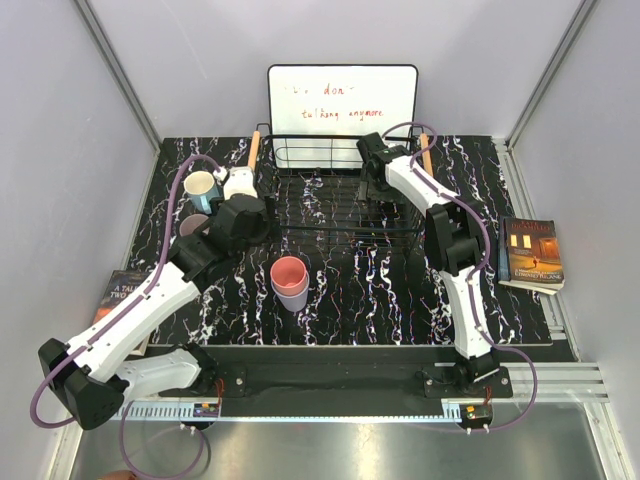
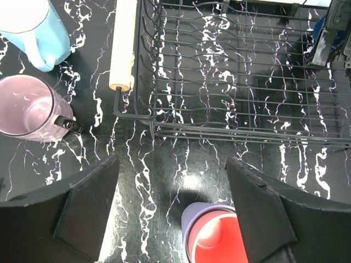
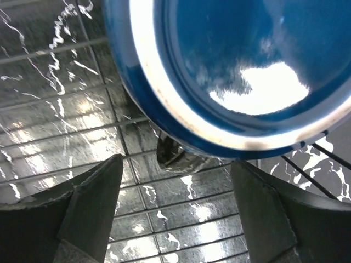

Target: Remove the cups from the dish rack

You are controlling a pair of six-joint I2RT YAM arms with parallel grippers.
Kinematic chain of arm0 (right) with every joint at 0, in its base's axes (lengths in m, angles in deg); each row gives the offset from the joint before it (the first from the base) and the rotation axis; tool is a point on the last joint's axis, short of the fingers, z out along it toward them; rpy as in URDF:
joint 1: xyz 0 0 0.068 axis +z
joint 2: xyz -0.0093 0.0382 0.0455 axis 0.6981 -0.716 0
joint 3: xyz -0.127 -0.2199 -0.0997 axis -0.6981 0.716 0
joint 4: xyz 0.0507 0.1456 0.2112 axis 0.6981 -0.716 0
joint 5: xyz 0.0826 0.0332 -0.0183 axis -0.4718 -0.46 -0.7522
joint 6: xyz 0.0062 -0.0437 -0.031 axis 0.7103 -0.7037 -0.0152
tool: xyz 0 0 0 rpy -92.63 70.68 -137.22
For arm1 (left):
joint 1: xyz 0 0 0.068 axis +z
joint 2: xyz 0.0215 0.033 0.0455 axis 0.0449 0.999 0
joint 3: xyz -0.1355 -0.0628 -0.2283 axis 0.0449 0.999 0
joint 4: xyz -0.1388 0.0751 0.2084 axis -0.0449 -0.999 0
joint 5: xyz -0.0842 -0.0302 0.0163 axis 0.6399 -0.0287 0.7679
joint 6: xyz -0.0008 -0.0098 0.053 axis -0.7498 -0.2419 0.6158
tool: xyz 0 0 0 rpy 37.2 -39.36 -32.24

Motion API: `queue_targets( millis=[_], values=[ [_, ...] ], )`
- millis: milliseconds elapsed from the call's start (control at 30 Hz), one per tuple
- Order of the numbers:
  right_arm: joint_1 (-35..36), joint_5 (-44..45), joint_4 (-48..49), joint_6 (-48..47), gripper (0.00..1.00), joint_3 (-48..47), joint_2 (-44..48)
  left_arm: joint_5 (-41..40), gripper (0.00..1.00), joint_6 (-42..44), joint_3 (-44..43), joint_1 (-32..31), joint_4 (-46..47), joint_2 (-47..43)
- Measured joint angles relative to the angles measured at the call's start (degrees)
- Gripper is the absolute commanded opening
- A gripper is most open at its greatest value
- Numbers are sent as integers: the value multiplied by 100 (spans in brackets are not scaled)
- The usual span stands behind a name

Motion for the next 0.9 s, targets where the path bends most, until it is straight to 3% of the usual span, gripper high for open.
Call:
queue_targets(
  millis=[200, 433, 833, 900],
  values=[
    [-4, 17, 382, 68, 79, 44, 55, 13, 84, -50, 90, 0, 13, 2],
    [-4, 192, 802, 129, 68, 402, 269, 17, 84, -87, 168, 0, 26, 11],
    [-4, 522, 1729, 254, 40, 1558, 605, 39, 84, -87, 168, 0, 61, 127],
    [-4, 560, 1792, 256, 31, 1580, 627, 39, 84, -87, 168, 0, 61, 133]
  ],
)
